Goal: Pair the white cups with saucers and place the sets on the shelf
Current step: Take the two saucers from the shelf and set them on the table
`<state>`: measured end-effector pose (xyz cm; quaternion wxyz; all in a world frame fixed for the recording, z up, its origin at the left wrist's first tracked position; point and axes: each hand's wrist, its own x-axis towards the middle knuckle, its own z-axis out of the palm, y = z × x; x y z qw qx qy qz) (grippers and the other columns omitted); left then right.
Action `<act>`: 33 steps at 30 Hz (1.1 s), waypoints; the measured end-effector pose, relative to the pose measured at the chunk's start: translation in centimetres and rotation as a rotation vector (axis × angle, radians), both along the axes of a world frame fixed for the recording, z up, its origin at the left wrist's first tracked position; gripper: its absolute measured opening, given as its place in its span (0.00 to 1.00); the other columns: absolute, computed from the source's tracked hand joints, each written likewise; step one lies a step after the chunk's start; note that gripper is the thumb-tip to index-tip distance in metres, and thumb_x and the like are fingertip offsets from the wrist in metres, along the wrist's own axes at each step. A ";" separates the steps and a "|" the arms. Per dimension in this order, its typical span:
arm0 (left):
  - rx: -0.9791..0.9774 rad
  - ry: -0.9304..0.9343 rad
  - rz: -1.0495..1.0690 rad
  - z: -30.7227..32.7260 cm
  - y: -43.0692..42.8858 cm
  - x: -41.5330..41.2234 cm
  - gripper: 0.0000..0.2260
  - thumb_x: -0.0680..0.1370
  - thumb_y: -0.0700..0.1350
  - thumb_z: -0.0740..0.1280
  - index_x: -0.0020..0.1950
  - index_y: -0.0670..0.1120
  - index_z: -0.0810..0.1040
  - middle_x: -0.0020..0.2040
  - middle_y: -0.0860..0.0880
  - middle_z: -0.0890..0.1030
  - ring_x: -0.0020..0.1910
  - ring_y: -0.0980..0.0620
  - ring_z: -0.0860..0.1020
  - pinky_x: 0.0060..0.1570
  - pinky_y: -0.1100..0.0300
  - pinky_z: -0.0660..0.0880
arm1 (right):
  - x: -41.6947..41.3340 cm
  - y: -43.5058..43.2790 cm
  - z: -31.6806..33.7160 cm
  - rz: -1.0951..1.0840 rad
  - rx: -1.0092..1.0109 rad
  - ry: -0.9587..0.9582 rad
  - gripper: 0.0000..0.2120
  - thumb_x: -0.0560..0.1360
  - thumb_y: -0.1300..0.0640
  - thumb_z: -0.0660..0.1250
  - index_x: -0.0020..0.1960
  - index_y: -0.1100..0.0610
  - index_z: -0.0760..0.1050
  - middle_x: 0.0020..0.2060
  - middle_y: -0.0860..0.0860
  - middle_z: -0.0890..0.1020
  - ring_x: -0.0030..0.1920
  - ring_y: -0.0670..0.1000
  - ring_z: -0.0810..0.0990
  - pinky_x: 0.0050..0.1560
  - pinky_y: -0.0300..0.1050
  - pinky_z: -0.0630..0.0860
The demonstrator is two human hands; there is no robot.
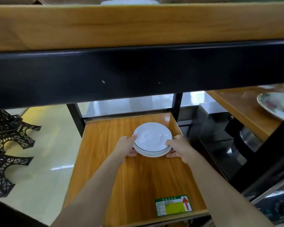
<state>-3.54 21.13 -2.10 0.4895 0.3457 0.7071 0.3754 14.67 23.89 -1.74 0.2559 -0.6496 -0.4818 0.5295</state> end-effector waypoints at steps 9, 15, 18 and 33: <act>0.015 0.100 -0.104 0.0 -2.2 -0.3 0.13 0.79 0.42 0.63 0.62 0.39 0.70 0.43 0.43 0.80 0.35 0.49 0.81 0.32 0.58 0.82 | -0.4 -2.7 -0.6 -0.053 0.068 -0.036 0.22 0.78 0.56 0.61 0.69 0.59 0.62 0.62 0.55 0.73 0.41 0.52 0.80 0.29 0.39 0.80; 0.060 0.045 -0.119 0.6 -5.1 0.1 0.08 0.79 0.39 0.62 0.55 0.43 0.65 0.45 0.49 0.75 0.39 0.51 0.79 0.29 0.59 0.81 | -0.1 -5.6 -0.8 -0.058 0.106 -0.016 0.21 0.77 0.54 0.63 0.67 0.56 0.62 0.56 0.52 0.73 0.40 0.51 0.79 0.34 0.42 0.82; 0.092 0.024 -0.106 1.3 -7.1 0.5 0.08 0.79 0.38 0.62 0.55 0.43 0.65 0.45 0.49 0.75 0.40 0.52 0.79 0.30 0.58 0.82 | 0.3 -7.4 -0.4 -0.074 0.114 0.039 0.18 0.76 0.55 0.64 0.63 0.55 0.64 0.50 0.51 0.75 0.37 0.51 0.80 0.39 0.47 0.83; 0.230 -0.041 0.020 2.1 -23.9 7.4 0.06 0.78 0.38 0.63 0.53 0.39 0.72 0.52 0.41 0.77 0.45 0.46 0.80 0.34 0.50 0.83 | 7.2 -22.6 0.6 -0.095 0.217 0.195 0.11 0.75 0.59 0.66 0.55 0.54 0.67 0.48 0.50 0.75 0.49 0.56 0.79 0.35 0.51 0.83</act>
